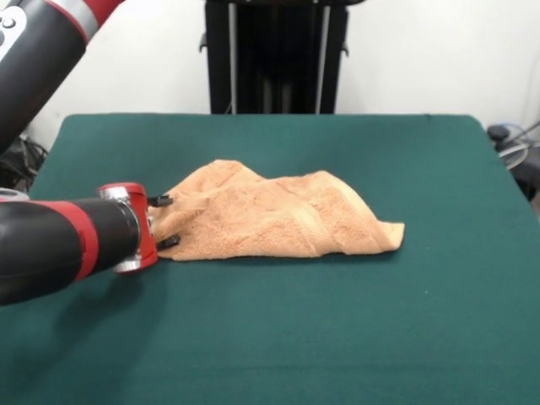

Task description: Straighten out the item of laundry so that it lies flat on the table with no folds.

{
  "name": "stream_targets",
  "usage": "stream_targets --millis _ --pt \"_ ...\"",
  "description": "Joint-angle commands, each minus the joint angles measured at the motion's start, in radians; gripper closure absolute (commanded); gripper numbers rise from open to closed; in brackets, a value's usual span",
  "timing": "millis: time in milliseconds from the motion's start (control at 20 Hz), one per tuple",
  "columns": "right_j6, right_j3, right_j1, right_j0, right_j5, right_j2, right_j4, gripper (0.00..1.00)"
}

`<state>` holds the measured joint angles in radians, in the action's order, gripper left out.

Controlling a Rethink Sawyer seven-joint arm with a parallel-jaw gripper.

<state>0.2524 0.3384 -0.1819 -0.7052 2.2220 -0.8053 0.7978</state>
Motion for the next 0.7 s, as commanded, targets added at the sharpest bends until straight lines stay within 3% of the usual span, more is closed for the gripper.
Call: stream_targets --millis 50,250,450,700 --pt "-0.196 0.018 0.036 0.125 -0.343 -0.002 0.073 0.0" --pt "-0.314 0.063 0.069 0.154 -0.369 0.025 -0.002 0.0" --pt "-0.451 0.184 0.14 0.168 -0.442 0.096 -0.104 0.0" --pt "-0.511 0.31 0.231 0.189 -0.493 0.154 -0.165 0.0"
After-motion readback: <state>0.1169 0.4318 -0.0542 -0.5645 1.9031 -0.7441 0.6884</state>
